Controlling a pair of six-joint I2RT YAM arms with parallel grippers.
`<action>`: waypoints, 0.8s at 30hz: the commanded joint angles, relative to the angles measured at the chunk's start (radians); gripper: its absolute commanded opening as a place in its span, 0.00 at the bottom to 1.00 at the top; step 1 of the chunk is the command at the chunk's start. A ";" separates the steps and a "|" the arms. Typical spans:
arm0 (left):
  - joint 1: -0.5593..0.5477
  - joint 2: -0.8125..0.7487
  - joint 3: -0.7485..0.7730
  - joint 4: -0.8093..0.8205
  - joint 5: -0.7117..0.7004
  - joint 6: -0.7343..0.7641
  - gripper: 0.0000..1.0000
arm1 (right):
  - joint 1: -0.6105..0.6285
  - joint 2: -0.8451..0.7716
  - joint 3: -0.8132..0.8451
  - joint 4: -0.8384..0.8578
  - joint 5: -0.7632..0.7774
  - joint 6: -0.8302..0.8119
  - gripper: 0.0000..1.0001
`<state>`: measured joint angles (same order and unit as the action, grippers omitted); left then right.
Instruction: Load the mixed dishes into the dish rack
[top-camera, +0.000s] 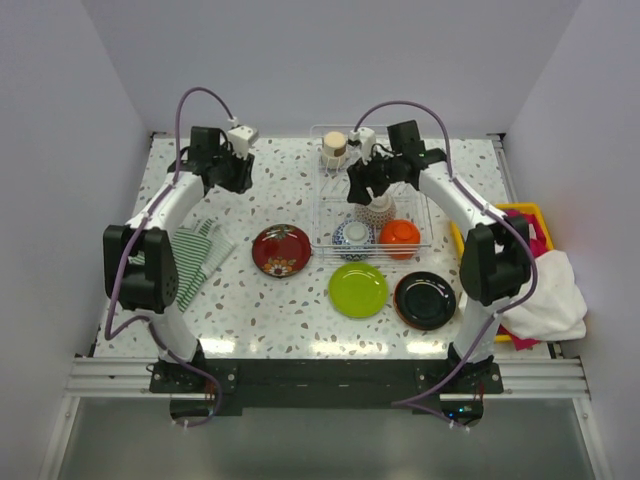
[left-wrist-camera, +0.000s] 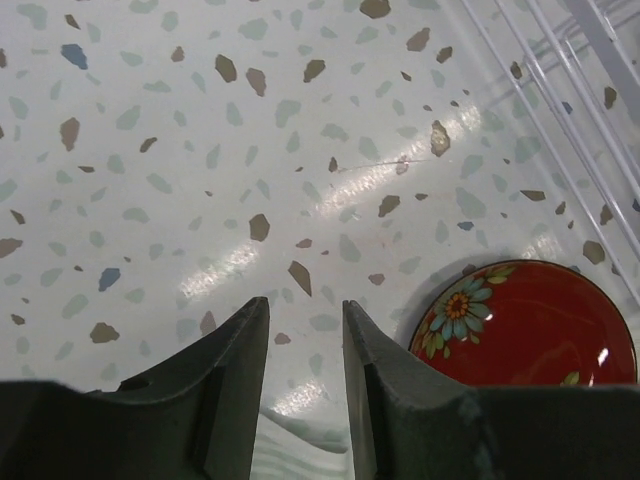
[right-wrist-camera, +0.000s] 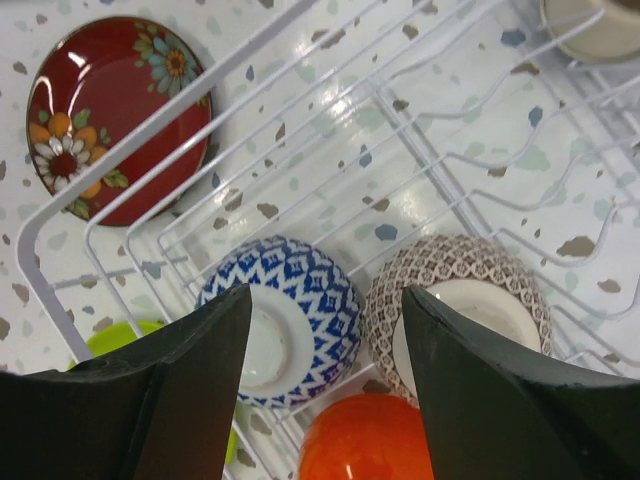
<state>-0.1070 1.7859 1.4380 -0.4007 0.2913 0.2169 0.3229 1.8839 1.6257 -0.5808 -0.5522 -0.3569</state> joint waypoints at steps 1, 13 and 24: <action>-0.005 -0.059 -0.082 -0.024 0.127 0.044 0.41 | 0.056 -0.083 0.020 0.134 0.015 0.045 0.66; -0.007 -0.033 -0.205 0.010 0.140 -0.008 0.42 | 0.071 -0.193 -0.078 0.090 0.050 0.151 0.65; -0.008 0.161 -0.119 -0.029 0.319 -0.060 0.48 | 0.070 -0.201 -0.041 0.024 0.120 0.240 0.65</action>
<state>-0.1078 1.9148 1.2861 -0.4282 0.5213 0.1841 0.3962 1.7248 1.5558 -0.5362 -0.4683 -0.1452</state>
